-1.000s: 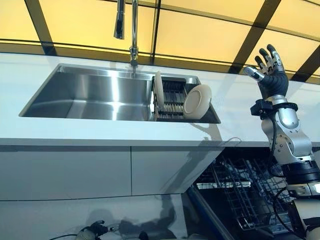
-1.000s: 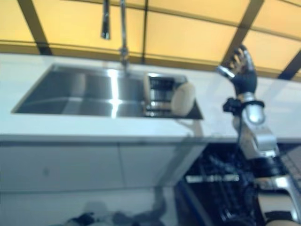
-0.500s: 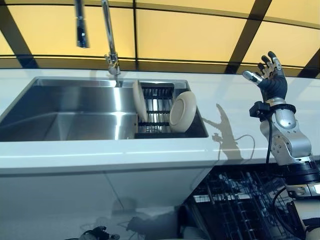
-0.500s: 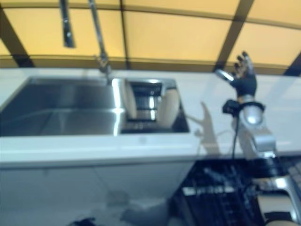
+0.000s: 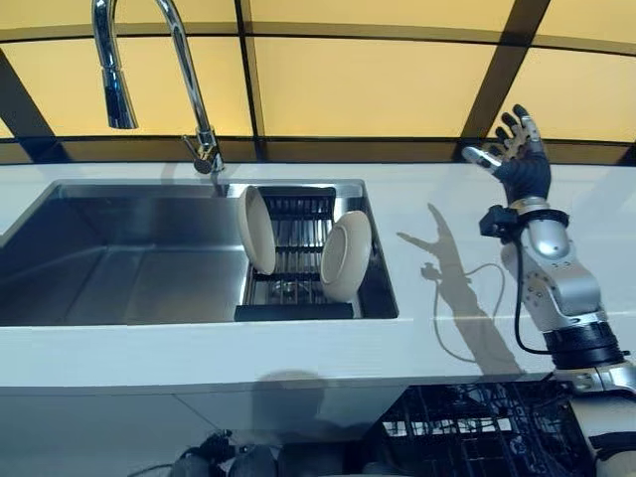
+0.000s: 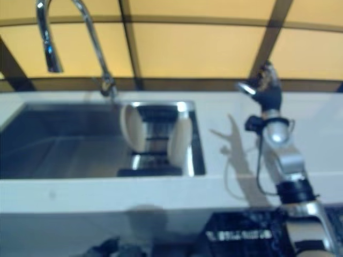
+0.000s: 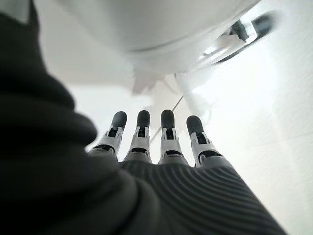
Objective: Take plates into dishwasher
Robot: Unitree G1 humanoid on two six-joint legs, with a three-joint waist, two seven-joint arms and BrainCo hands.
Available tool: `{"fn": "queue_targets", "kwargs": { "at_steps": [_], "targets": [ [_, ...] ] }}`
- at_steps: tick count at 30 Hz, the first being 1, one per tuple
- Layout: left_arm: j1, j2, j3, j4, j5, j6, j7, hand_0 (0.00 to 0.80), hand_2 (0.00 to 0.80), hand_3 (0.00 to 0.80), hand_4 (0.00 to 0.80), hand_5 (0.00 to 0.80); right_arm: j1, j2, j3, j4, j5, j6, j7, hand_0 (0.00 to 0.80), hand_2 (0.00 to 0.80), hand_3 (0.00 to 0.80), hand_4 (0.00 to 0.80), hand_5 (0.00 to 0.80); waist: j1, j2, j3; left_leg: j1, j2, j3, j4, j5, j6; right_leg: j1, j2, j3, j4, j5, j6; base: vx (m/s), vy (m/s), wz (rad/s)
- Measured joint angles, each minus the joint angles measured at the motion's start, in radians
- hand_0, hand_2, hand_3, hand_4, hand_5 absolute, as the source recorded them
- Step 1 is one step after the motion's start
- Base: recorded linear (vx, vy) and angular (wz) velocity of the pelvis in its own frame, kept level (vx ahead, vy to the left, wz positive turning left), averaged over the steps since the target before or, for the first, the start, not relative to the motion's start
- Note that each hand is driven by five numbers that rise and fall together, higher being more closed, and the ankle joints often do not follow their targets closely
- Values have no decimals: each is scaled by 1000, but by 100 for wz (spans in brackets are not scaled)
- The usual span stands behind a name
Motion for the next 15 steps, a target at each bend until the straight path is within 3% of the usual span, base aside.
{"fn": "queue_targets", "kwargs": {
  "at_steps": [2, 3, 4, 7, 11, 12, 15],
  "targets": [
    [0, -4, -34, -10, 0, 15, -4, 0, 0, 0, 0, 0, 1, -2, 3, 1, -1, 16, -12, 0, 0, 0, 0, 0, 4, 31, 6, 74, -2, 5, -246, 46, 12, 26, 11, -14, -3, -8, 36, 125, 114, 13],
    [4, -3, -35, -14, 0, 19, -4, 0, 0, 0, 0, 0, 4, 0, 7, 2, -1, 20, -15, 0, 0, 0, 0, 0, 6, 28, 9, 81, -2, -1, -252, 63, 12, 30, 8, -8, -3, -12, 44, 119, 206, -20],
    [24, 0, -33, -26, 0, 34, -4, 0, 0, 0, 0, 0, 6, 1, 21, 0, 3, 28, -13, 0, 0, 0, 0, 0, 28, 17, 0, 101, -31, -2, -263, 71, 21, 35, -14, 6, -4, -19, 55, 96, 197, -29],
    [28, 17, -33, -31, 0, 54, -3, 0, 0, 0, 0, 0, 8, 3, 19, -1, 5, 28, 6, 0, 0, 0, 0, 0, 28, -11, -21, 151, -76, 6, -355, 120, 57, 44, -52, 5, -2, -33, 71, 87, 190, -1],
    [48, 61, -42, -65, 0, 88, -7, 0, 0, 0, 0, 0, 29, 7, 9, -14, 15, 35, 25, 0, 0, 0, 0, 0, 28, -25, -35, 183, -89, 16, -413, 168, 95, 47, -62, 6, 1, -39, 109, 32, 139, -5],
    [52, 67, -51, -65, 0, 100, -10, 0, 0, 0, 0, 0, 37, 7, 8, -14, 15, 36, 30, 0, 0, 0, 0, 0, 27, -26, -35, 185, -88, 17, -413, 165, 96, 47, -62, 3, 3, -29, 128, -17, 121, -13],
    [65, 65, -54, -63, 0, 113, -9, 0, 0, 0, 0, 0, 54, 11, 9, -11, 16, 40, 33, 0, 0, 0, 0, 0, 28, -22, -35, 189, -80, 35, -413, 164, 87, 43, -48, 0, 4, -25, 129, -29, 81, -19]
  ]
}}
